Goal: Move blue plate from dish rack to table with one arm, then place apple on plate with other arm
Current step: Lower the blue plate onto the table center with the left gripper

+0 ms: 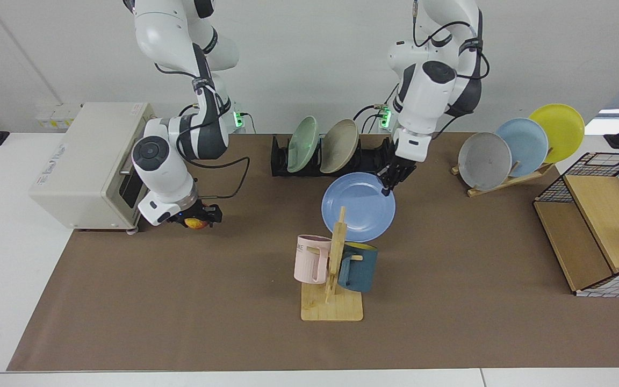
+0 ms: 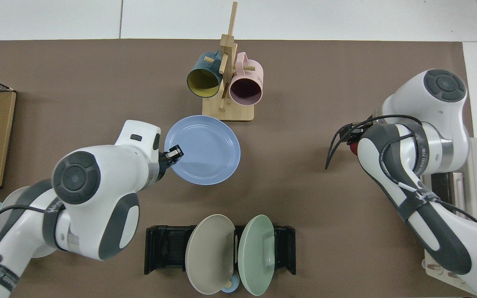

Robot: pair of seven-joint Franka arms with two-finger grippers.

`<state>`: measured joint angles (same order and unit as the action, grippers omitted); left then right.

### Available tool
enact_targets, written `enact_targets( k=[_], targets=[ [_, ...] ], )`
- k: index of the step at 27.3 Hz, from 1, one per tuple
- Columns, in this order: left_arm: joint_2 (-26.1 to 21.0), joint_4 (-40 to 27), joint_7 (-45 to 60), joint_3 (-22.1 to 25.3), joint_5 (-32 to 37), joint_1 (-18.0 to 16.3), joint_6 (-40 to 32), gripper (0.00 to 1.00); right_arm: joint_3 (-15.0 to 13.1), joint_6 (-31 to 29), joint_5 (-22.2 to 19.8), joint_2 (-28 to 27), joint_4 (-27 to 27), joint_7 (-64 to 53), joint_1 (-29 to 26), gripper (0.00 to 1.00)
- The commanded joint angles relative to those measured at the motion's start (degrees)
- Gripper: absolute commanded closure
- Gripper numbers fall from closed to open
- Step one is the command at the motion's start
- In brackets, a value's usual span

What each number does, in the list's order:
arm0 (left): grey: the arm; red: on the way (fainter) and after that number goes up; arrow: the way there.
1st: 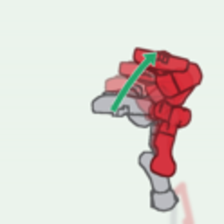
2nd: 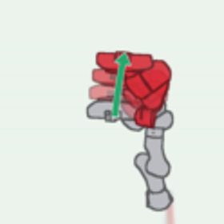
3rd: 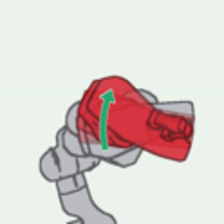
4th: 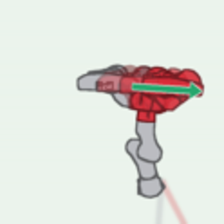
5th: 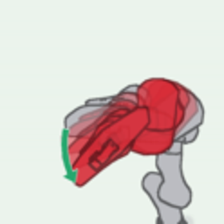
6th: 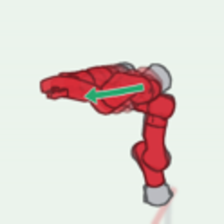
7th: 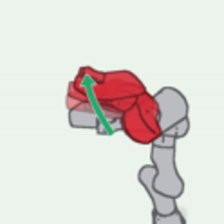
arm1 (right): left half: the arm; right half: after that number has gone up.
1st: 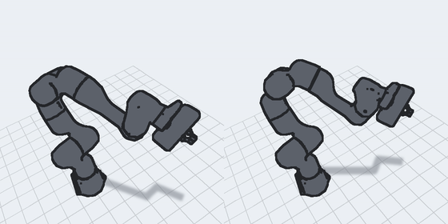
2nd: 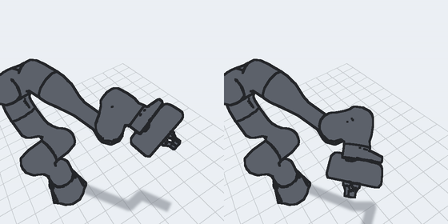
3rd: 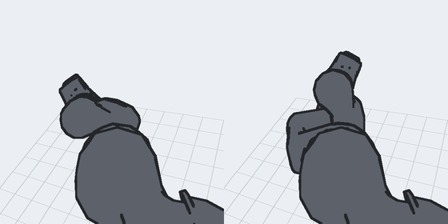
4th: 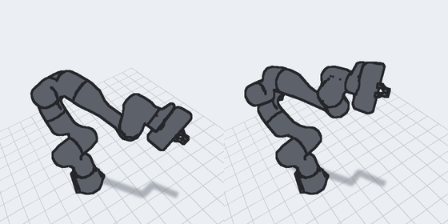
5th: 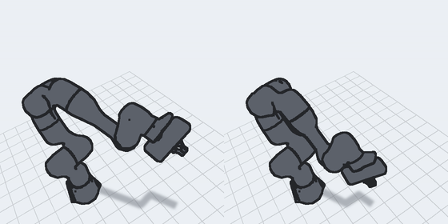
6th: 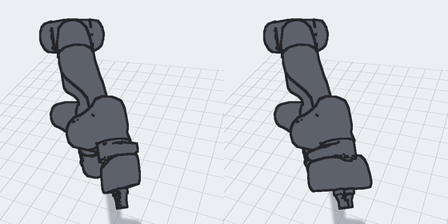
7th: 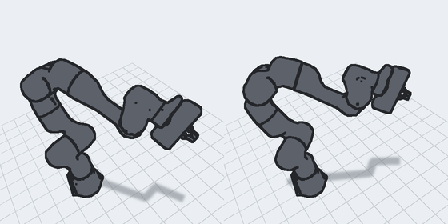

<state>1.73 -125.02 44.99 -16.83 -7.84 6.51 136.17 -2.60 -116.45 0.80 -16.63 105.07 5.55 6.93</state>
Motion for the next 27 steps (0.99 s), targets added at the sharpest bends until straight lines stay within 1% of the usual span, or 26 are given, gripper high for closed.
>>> enact_targets(
  k=[1, 4, 6, 11, 16, 24, 27],
  targets=[
    [-2.96, -1.80, 2.29, -1.71, -1.30, 1.93, 4.80, 1.00, 0.49, 3.24, 0.52, 4.50, -1.08, 0.87, -1.39, 1.00],
    [-3.49, -2.76, 2.38, -3.29, -2.53, 2.01, 6.56, 1.00, 0.40, 5.44, 0.52, 4.94, -2.85, 1.04, -0.86, 1.00],
    [-4.37, -3.29, 2.47, -4.43, -2.62, 2.01, 7.61, 1.00, 0.40, 5.53, 0.60, 6.17, -2.85, 1.13, -0.86, 1.00],
    [-4.11, -6.28, 2.12, -5.75, -2.62, 2.28, 8.67, 1.00, 0.49, 7.20, 0.60, 8.89, -3.11, 1.13, -0.77, 1.00],
    [-3.93, -8.39, 1.33, -6.11, -2.53, 2.28, 10.07, 1.00, 0.58, 7.20, 0.69, 9.51, -3.29, 1.31, -0.86, 1.00],
    [-4.72, -7.96, -0.69, -5.84, -2.44, 1.66, 10.34, 1.00, 0.58, 6.85, 0.69, 9.34, -3.20, 1.66, -0.69, 1.00],
    [-5.77, -7.17, -0.87, -5.40, -2.09, 1.49, 10.95, 1.00, 0.58, 7.03, 0.69, 9.34, -3.03, 1.66, -0.68, 1.00]
  ],
)
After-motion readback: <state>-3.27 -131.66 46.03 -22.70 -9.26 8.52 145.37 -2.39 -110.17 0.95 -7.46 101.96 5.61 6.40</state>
